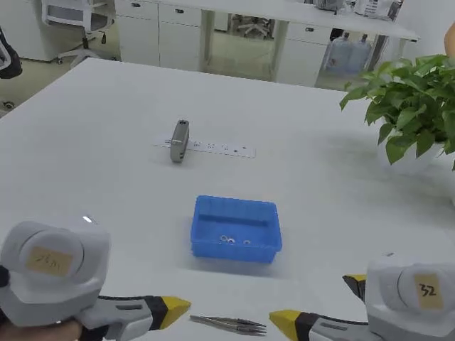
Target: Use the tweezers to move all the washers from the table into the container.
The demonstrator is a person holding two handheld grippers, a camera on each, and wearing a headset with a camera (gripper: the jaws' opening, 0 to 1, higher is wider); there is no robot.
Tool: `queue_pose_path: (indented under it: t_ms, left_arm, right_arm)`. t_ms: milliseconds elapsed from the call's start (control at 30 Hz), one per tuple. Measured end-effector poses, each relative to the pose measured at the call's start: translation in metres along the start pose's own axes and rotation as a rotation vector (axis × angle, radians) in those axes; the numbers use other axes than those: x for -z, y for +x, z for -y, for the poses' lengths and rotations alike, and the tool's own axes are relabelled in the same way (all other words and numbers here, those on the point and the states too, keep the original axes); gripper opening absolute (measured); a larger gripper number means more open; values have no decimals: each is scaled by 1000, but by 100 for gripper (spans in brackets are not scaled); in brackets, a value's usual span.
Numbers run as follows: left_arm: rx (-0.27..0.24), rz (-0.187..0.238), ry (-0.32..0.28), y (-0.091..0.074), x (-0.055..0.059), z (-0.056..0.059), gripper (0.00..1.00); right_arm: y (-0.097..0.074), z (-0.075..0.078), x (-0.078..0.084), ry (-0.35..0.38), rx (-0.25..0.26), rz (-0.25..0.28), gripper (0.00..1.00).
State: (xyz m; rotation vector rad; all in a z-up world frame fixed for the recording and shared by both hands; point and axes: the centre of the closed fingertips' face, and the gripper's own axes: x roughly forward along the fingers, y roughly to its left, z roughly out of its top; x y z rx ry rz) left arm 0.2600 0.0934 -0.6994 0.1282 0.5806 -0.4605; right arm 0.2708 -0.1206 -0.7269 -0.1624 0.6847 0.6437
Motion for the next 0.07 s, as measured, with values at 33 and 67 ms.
queue_pose_path:
  t_ms: [33,67]
  left_arm:
    - [0,-4,-5,0,1,0,99]
    - [-14,3,-10,-3,0,-1,99]
  right_arm:
    - [0,0,1,4,-2,-2,88]
    - [-1,-1,1,6,0,-2,89]
